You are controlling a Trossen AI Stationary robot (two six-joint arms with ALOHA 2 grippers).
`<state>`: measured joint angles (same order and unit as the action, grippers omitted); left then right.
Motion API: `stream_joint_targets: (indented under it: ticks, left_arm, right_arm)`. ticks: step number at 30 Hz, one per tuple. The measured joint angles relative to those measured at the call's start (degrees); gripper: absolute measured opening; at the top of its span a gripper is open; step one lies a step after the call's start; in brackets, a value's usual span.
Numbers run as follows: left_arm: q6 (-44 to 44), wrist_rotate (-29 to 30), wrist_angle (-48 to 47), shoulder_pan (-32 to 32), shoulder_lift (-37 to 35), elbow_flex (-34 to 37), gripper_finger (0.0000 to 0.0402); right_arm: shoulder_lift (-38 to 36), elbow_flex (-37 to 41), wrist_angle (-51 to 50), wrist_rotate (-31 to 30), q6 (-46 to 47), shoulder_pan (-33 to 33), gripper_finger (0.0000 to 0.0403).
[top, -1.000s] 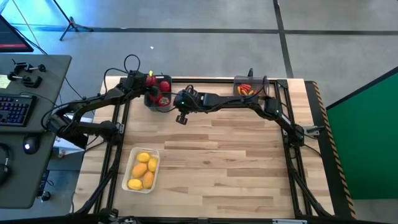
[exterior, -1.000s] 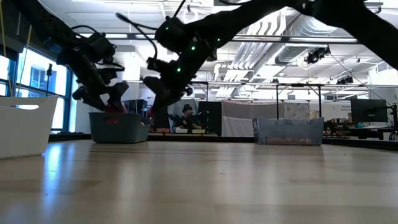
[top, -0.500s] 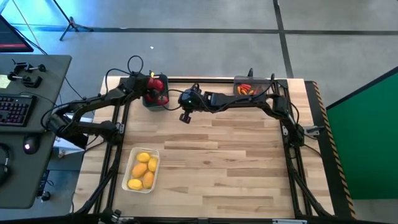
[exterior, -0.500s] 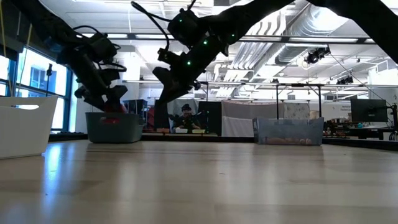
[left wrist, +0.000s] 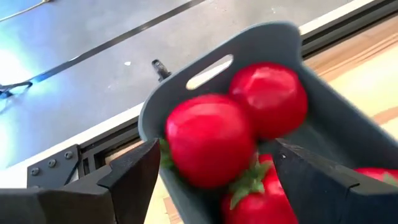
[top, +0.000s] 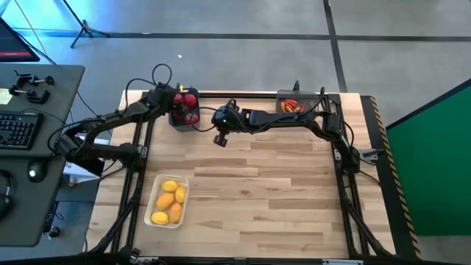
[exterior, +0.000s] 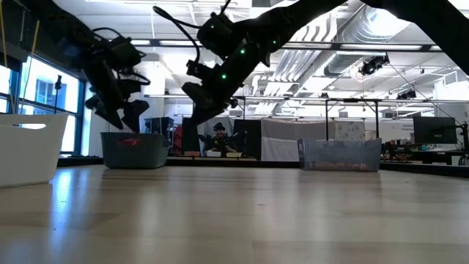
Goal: Sort produce into baskets
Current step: Put the red tomato into the green bin, then return to Home Position
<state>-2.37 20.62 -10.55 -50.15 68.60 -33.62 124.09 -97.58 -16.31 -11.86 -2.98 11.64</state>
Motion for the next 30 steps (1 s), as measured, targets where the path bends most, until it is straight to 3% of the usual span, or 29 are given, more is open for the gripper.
stream_joint_targets:
  ticks: [6, 12, 16, 21, 30]
  left_arm:
    - [1.49, -0.22, -2.69, 0.78, -0.04, -3.22, 0.0296]
    - [2.97, -7.85, 1.95, 0.76, 0.93, -2.78, 0.0291]
    - [4.31, -11.47, 7.04, 0.76, 3.90, -2.48, 0.0265]
    - [5.24, -16.26, 11.15, 1.04, 9.30, -2.41, 0.0208]
    - [8.02, -26.78, 29.84, 5.92, 8.62, 0.32, 0.0030]
  right_arm:
    - [0.04, 0.00, -1.29, 0.00, 0.00, -0.02, 0.0000]
    - [-0.02, 0.00, -1.44, -1.73, -1.41, -0.56, 0.0000]
    - [-0.07, 0.00, -1.26, -2.69, -1.53, -0.56, 0.0000]
    - [-0.95, 3.66, 5.62, -2.71, -2.69, -0.48, 0.0000]
    - [-11.97, 26.60, 26.41, 1.97, -1.25, 1.01, 0.0000]
